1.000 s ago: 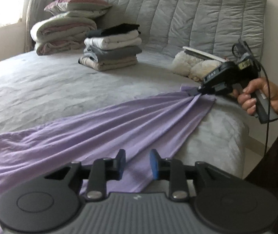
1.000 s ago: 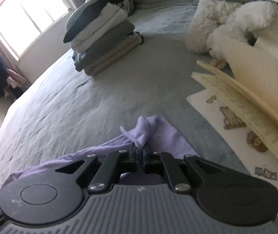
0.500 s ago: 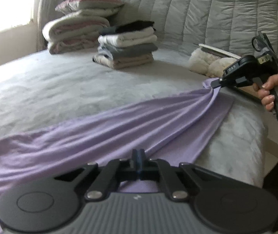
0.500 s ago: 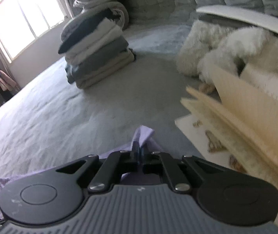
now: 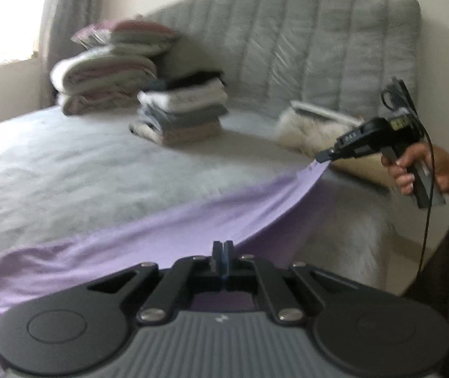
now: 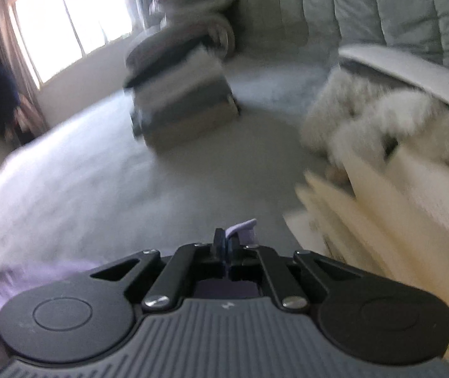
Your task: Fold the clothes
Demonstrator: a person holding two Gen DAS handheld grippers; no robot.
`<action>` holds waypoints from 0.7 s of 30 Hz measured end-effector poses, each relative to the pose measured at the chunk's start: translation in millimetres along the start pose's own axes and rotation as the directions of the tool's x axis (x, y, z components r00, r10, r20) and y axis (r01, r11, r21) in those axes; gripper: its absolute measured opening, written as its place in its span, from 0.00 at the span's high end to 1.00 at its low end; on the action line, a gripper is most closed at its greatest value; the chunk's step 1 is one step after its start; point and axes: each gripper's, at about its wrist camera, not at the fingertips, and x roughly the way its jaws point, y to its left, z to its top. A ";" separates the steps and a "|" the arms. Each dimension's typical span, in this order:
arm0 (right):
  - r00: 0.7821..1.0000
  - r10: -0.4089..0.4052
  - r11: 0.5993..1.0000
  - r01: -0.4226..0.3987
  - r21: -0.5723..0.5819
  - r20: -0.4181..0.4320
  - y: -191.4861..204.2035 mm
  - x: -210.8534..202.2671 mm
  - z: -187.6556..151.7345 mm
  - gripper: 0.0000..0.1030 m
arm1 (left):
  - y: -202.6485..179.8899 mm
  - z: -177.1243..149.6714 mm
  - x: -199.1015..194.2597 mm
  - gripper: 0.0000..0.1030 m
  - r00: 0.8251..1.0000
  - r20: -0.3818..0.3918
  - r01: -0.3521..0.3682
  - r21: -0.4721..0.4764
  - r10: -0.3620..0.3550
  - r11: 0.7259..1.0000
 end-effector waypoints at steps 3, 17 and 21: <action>1.000 -0.004 0.999 0.003 -0.035 -0.022 -1.2 -1.9 -4.1 0.99 | -3.9 -11.2 7.9 1.00 0.998 -0.059 0.030 0.014 -0.029 0.999; 0.998 0.052 0.995 -0.049 -0.086 0.026 -1.5 3.9 14.6 0.87 | -3.0 -30.8 16.6 1.00 0.985 -0.154 0.076 0.021 -0.072 0.997; 0.997 0.070 0.993 -0.065 -0.098 0.043 -1.5 5.9 20.8 0.87 | -2.3 -30.6 18.3 1.00 0.985 -0.154 0.081 0.010 -0.078 0.997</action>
